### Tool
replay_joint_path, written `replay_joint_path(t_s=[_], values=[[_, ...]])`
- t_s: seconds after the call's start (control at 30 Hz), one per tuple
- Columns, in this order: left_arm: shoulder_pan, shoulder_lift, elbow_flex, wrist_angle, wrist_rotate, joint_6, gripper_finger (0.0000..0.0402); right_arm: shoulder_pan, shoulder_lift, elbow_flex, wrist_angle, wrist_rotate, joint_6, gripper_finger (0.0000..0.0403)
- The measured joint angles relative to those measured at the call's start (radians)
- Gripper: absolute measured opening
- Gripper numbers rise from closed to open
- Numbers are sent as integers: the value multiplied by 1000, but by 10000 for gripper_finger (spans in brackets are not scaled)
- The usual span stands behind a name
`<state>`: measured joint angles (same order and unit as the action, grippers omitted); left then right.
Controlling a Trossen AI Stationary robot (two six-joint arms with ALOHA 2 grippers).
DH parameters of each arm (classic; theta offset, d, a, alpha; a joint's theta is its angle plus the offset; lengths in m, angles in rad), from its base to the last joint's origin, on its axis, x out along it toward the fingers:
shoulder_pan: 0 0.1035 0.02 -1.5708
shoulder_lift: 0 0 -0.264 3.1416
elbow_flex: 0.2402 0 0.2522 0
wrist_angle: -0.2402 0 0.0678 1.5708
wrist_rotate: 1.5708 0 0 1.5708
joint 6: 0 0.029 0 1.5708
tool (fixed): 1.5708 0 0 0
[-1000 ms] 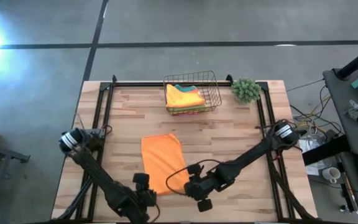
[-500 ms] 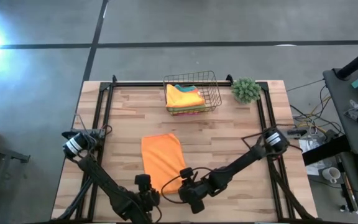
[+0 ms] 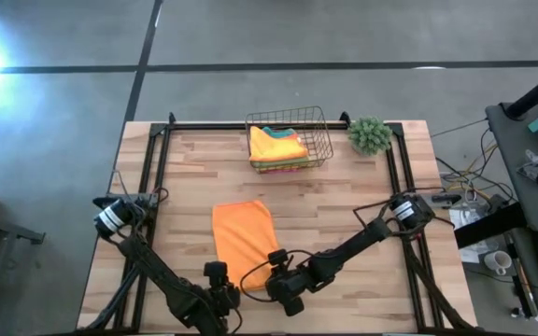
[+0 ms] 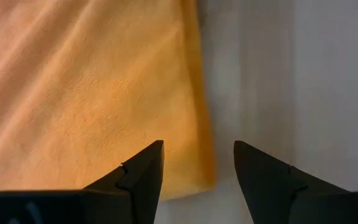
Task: Fold microfiber towels
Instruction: Fold the orange microfiber cloth
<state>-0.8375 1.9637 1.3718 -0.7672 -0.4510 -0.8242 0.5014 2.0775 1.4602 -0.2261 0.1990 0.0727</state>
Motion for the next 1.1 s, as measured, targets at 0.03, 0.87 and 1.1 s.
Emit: replay_joint_path(t_s=[0.03,0.87,1.1], values=[[2,0,-9,-3,-1,0,180,0,3,1,0,1,-2,141],[25,-5,-146,118,0,-6,164,-71,25,8,-3,-19,149,80],[31,-9,-144,111,-3,1,56,-72,25,7,-5,-17,158,12]])
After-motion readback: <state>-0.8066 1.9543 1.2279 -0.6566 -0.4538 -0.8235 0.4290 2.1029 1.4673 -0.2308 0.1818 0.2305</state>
